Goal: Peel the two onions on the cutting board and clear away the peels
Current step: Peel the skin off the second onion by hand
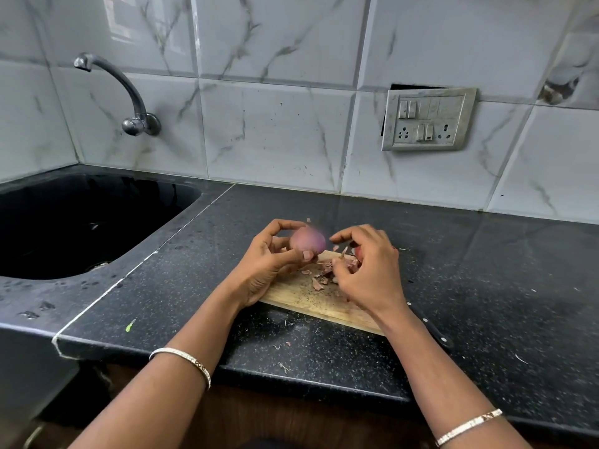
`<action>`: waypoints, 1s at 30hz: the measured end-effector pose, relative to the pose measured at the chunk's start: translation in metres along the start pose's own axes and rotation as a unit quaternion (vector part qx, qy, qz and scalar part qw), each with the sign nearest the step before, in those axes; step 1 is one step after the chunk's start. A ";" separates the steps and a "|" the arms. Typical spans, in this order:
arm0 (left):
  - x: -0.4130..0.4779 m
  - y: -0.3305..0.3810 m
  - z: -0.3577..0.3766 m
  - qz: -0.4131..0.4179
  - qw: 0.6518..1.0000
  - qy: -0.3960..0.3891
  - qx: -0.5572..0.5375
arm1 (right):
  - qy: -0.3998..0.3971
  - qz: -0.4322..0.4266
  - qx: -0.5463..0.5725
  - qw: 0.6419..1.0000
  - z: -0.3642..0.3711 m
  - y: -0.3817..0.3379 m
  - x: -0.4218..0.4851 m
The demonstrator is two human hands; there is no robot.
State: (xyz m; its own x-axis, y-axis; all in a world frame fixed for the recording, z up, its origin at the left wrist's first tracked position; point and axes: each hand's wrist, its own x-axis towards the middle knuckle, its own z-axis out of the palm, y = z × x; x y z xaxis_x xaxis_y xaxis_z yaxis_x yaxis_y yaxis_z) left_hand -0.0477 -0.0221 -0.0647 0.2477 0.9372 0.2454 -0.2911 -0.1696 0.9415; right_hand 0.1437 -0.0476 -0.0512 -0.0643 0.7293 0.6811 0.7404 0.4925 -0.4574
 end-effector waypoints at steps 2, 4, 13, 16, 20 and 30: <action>-0.001 -0.001 0.000 0.012 0.999 0.003 0.032 | 0.000 -0.004 0.035 0.999 -0.002 0.000 0.001; -0.002 -0.001 0.001 0.024 0.998 0.002 0.057 | -0.003 -0.004 0.073 0.997 -0.002 -0.001 0.002; -0.001 -0.003 -0.004 0.020 0.993 -0.052 0.101 | -0.020 0.010 0.117 0.993 0.004 0.001 0.003; 0.000 -0.003 -0.004 0.020 0.992 -0.042 0.120 | -0.025 0.013 0.118 0.993 0.006 0.003 0.003; 0.000 -0.003 -0.003 0.010 0.992 -0.036 0.118 | -0.040 0.020 0.125 0.991 0.008 0.003 0.001; 0.003 -0.008 -0.005 0.017 0.988 -0.002 0.153 | -0.047 -0.020 0.108 0.993 0.005 0.001 0.001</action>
State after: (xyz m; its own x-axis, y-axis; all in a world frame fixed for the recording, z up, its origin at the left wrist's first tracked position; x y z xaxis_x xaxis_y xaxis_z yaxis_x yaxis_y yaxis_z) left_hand -0.0492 -0.0162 -0.0721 0.2464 0.9286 0.2776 -0.0063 -0.2849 0.9586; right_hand 0.1412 -0.0443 -0.0535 -0.1595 0.7433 0.6497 0.5759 0.6046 -0.5503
